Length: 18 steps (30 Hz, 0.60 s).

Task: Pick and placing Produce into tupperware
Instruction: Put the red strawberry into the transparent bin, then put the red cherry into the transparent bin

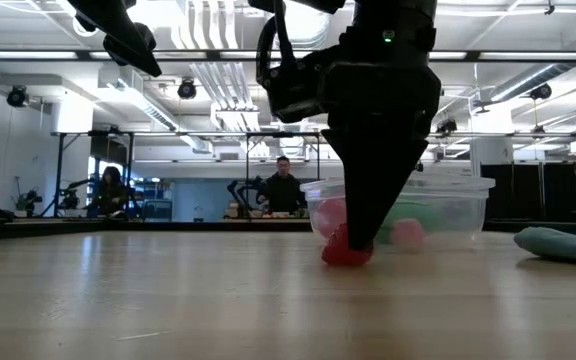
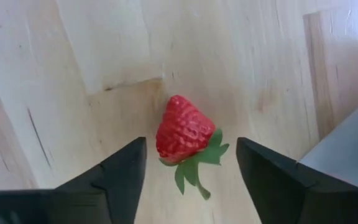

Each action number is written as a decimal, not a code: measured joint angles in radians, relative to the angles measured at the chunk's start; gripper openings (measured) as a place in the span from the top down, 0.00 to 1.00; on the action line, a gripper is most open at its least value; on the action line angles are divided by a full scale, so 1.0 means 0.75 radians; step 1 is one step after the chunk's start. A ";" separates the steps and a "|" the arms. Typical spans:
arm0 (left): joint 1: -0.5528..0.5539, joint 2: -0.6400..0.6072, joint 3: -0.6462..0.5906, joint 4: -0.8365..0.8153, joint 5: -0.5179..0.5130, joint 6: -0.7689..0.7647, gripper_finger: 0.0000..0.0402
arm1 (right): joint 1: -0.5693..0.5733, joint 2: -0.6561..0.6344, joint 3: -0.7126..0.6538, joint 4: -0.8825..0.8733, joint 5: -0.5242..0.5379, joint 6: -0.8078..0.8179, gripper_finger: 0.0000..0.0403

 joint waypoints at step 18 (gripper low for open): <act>0.000 0.000 0.000 0.000 0.000 0.024 0.39 | -0.001 0.000 -0.001 0.109 -0.031 -0.188 0.36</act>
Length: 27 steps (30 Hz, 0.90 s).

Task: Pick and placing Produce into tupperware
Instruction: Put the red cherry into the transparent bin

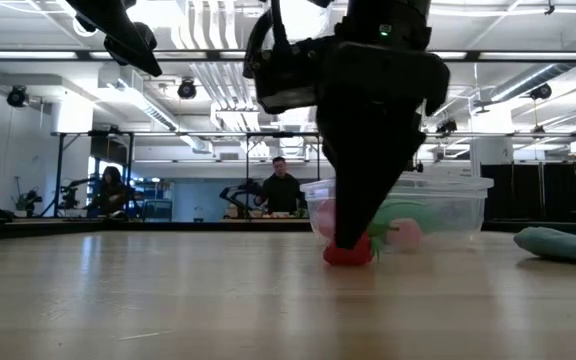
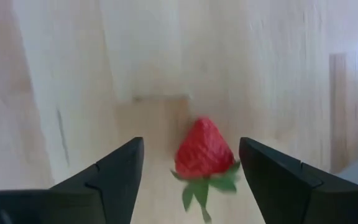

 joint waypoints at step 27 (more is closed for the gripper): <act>0.000 0.000 -0.001 0.000 0.000 0.002 0.39 | 0.002 0.006 -0.027 -0.045 0.059 0.020 0.48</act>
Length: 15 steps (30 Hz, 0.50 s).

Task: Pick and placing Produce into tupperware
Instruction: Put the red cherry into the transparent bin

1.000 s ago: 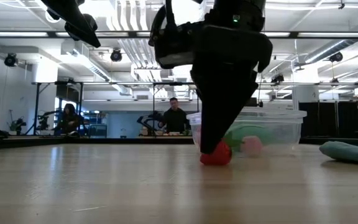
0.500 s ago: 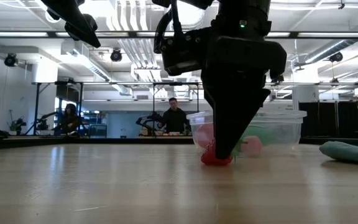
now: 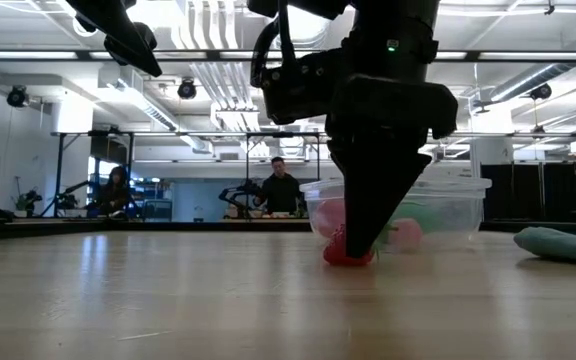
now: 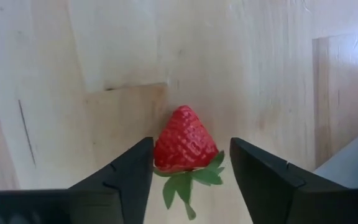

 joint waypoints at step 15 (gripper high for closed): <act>0.000 0.000 0.000 0.000 0.000 0.000 0.39 | -0.003 -0.002 0.020 -0.003 -0.025 0.057 0.64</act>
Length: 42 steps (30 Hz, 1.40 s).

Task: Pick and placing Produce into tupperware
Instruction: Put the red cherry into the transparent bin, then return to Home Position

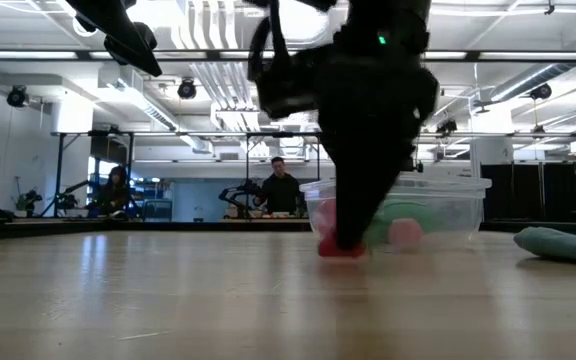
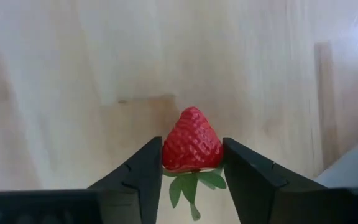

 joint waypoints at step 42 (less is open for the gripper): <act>0.000 0.001 0.000 0.009 0.007 0.009 0.39 | -0.215 -0.595 -0.342 -0.303 0.127 0.667 0.56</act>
